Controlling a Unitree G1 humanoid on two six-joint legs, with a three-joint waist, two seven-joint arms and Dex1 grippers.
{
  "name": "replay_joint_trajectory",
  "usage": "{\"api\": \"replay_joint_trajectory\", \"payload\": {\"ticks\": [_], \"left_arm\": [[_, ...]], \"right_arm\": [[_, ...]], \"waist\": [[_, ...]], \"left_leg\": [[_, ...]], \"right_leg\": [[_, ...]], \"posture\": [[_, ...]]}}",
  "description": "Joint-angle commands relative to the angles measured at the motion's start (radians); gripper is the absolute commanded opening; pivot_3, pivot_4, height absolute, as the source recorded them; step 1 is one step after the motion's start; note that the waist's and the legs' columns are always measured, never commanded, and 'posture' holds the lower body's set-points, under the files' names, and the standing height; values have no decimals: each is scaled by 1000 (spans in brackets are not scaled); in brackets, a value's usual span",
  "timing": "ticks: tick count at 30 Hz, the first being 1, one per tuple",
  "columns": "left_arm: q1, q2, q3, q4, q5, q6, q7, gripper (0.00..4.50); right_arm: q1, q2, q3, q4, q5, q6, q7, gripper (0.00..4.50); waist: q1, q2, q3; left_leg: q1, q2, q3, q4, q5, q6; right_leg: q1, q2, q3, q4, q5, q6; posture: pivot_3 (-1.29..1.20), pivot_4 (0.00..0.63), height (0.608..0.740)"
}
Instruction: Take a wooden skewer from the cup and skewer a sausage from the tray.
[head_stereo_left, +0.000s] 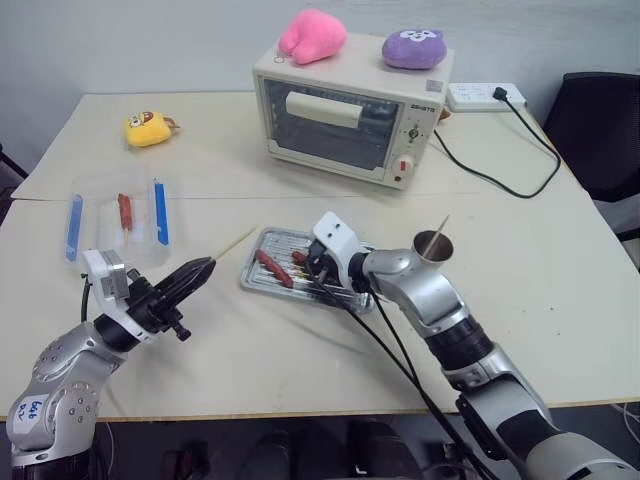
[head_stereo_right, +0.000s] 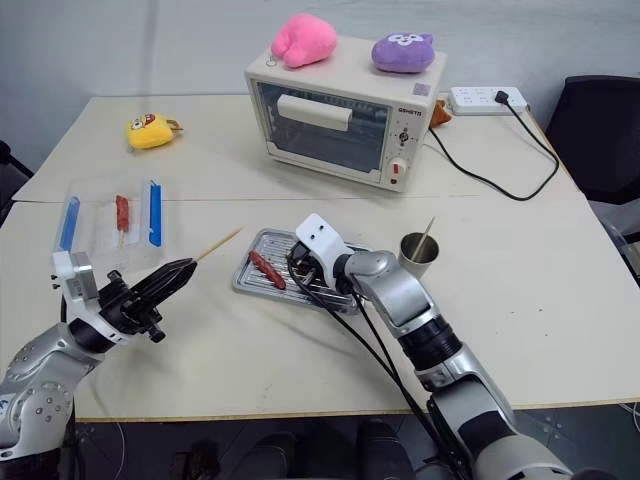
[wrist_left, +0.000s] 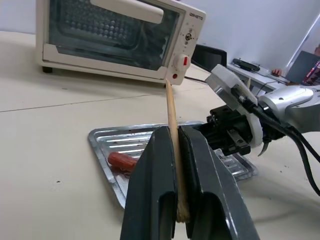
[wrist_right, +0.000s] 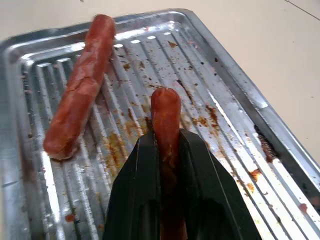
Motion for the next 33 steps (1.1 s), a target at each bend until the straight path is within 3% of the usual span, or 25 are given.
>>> {"api": "replay_joint_trajectory", "payload": {"ticks": [1,7,12,20,33], "left_arm": [[-2,95,18,-13,-21,13,-107,0],[-7,268,-47,4,-10,45,-335,0],[-87,305,-132,-19,-32,96,-401,0],[-170,275,-216,-2,-22,119,-422,0],[-207,226,-253,15,1,109,-405,0]], "right_arm": [[-8,-124,-75,-203,89,-66,190,489],[37,-395,-116,-401,238,-68,507,489],[74,-505,-155,-434,301,-73,616,489],[95,-541,-184,-444,323,-85,645,489],[98,-525,-175,-471,341,-54,596,489]], "waist": [[2,0,0],[2,0,0],[1,1,0],[3,1,0],[6,1,0]], "left_leg": [[0,0,0,0,0,0],[0,0,0,-1,0,0],[1,1,0,-2,0,1],[1,1,0,-2,0,1],[1,1,0,-1,0,1]], "right_leg": [[0,0,0,0,0,0],[1,0,0,-4,0,0],[2,0,0,-7,0,0],[2,0,0,-7,0,0],[2,0,0,-6,0,0]], "posture": [[0,150,740],[0,150,740],[0,150,740],[0,150,740],[0,150,740]]}}
